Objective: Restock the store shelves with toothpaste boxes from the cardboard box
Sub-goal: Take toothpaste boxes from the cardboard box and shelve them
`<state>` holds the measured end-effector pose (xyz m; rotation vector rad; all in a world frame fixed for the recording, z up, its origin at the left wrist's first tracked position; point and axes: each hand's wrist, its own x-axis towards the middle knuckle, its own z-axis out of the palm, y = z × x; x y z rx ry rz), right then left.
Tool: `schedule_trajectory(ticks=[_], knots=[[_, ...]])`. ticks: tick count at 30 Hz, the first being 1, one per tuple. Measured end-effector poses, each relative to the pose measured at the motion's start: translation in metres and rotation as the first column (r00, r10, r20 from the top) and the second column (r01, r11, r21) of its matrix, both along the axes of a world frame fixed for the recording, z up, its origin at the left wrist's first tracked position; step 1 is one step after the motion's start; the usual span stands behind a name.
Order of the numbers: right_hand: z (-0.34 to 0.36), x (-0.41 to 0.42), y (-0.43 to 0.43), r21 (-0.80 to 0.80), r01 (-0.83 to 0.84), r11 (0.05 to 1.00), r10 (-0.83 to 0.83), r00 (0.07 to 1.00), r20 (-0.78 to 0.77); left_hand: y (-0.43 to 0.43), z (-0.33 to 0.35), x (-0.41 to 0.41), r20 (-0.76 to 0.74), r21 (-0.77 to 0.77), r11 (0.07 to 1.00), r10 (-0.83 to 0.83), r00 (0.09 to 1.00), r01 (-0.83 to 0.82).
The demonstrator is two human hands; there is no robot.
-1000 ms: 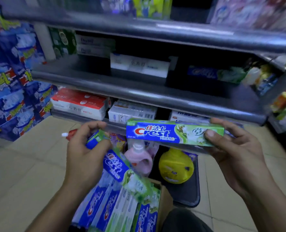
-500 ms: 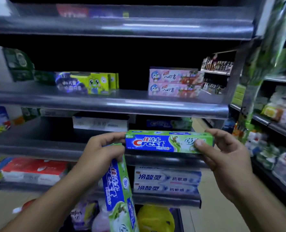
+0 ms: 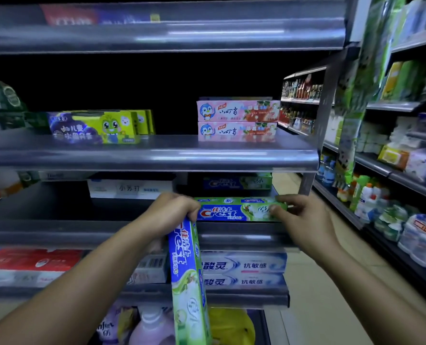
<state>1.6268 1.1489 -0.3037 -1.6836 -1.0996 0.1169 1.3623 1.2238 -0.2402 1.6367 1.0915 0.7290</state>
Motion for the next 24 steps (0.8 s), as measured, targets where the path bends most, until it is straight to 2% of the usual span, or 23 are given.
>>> schedule_trajectory(ticks=[2,4,7,10,13,15,18,20,24], knots=[[-0.005,0.002,0.0,-0.082,0.004,0.997,-0.001,0.999,0.033,0.004,0.002,0.003,-0.044,-0.007,1.0,0.025,0.999,-0.026],[-0.004,0.001,-0.003,-0.098,-0.01,0.995,0.016,0.998,0.055,0.006,0.003,0.004,-0.061,-0.022,0.999,0.037,0.997,-0.039],[-0.002,-0.003,-0.011,-0.101,0.025,0.995,-0.013,0.993,0.115,0.002,0.002,0.004,0.0,-0.05,0.997,0.052,0.999,-0.052],[-0.004,-0.014,-0.029,0.144,0.095,0.985,-0.136,0.941,0.309,0.002,-0.001,0.001,0.135,-0.008,0.988,0.153,0.979,-0.154],[-0.009,-0.036,-0.051,0.304,-0.028,0.952,-0.097,0.916,0.389,0.005,-0.001,-0.002,0.357,-0.029,0.954,0.288,0.889,-0.298],[-0.016,-0.055,-0.064,0.287,-0.15,0.946,0.049,0.942,0.331,0.006,-0.001,-0.004,0.457,-0.097,0.929,0.361,0.813,-0.358],[-0.026,-0.079,-0.079,0.121,-0.274,0.954,0.263,0.959,0.104,0.009,-0.001,-0.005,0.529,-0.211,0.903,0.427,0.733,-0.373],[-0.031,-0.085,-0.08,0.054,-0.329,0.943,0.331,0.943,-0.029,0.01,-0.004,-0.003,0.58,-0.258,0.895,0.444,0.683,-0.363],[-0.028,-0.084,-0.068,0.181,-0.321,0.93,0.363,0.884,-0.294,0.007,-0.011,0.01,0.652,-0.251,0.9,0.429,0.625,-0.357]])
